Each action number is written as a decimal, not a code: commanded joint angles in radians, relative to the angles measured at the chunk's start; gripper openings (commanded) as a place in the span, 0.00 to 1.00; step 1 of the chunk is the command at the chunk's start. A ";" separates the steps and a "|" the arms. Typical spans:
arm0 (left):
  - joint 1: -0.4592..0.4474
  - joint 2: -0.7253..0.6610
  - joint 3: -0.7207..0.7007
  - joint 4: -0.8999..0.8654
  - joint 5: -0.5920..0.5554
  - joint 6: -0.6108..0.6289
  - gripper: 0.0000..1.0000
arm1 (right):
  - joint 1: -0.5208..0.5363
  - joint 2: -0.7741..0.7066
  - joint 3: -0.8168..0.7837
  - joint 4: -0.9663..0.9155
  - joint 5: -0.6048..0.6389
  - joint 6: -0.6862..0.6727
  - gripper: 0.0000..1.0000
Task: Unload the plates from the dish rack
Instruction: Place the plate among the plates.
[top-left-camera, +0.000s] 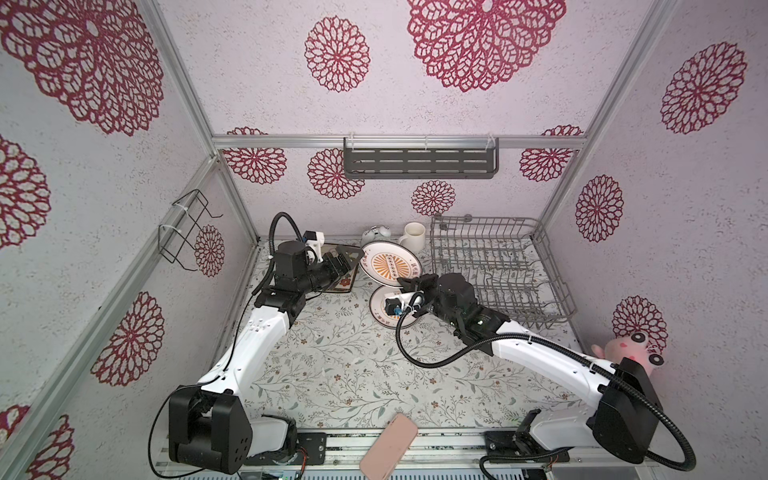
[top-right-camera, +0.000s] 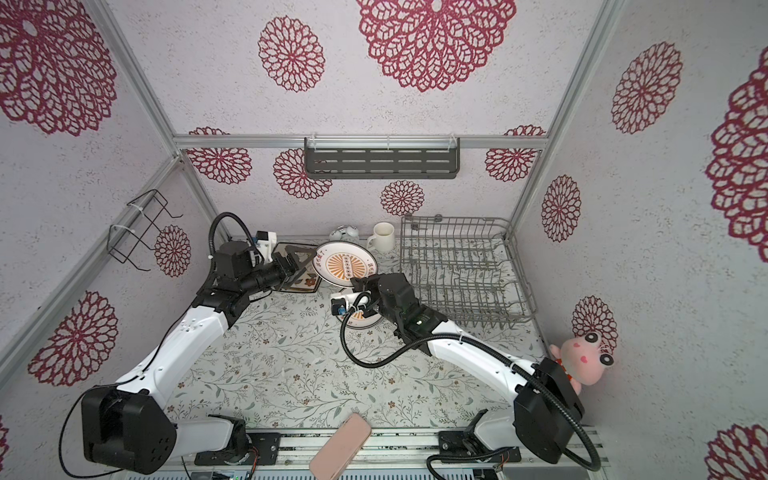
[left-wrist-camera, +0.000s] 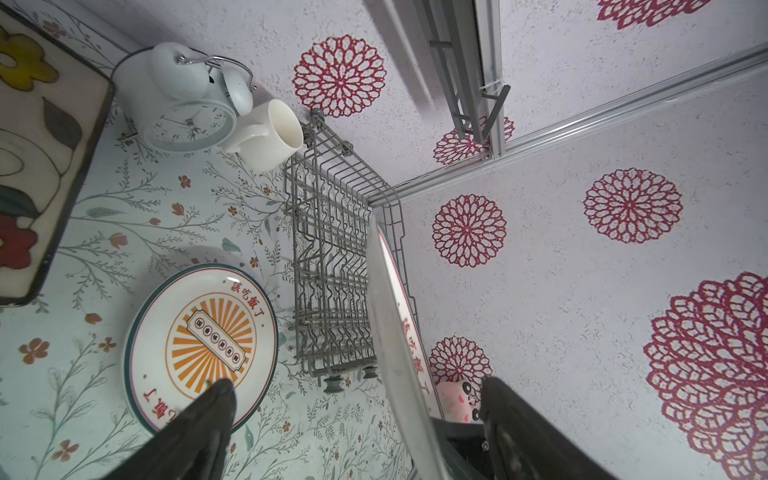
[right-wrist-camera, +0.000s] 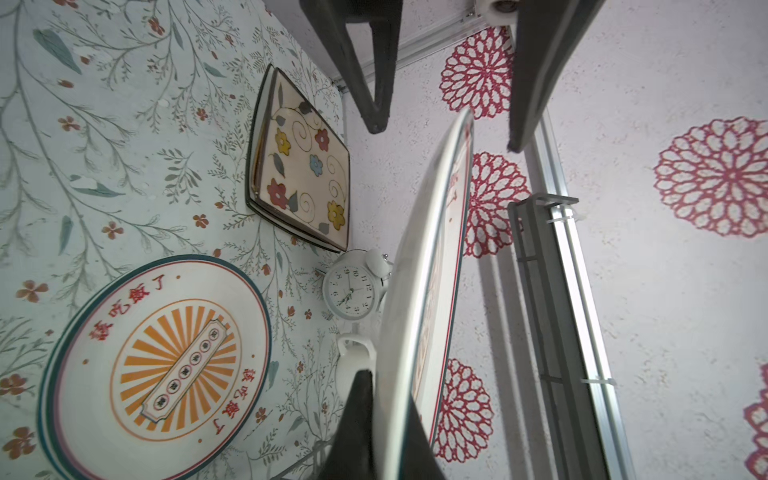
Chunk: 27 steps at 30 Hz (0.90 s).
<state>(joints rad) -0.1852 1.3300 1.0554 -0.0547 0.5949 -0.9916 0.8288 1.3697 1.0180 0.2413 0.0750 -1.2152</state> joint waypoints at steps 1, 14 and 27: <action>-0.002 0.003 -0.016 0.051 0.029 -0.027 0.90 | 0.028 0.008 0.013 0.155 0.074 -0.097 0.00; -0.006 0.023 -0.049 0.095 0.060 -0.058 0.48 | 0.073 0.086 0.044 0.151 0.137 -0.181 0.00; -0.022 0.089 -0.070 0.111 0.066 -0.065 0.21 | 0.078 0.138 0.071 0.190 0.132 -0.228 0.00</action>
<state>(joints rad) -0.2005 1.4132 0.9901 0.0219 0.6472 -1.0546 0.9005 1.5192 1.0359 0.3431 0.1909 -1.4139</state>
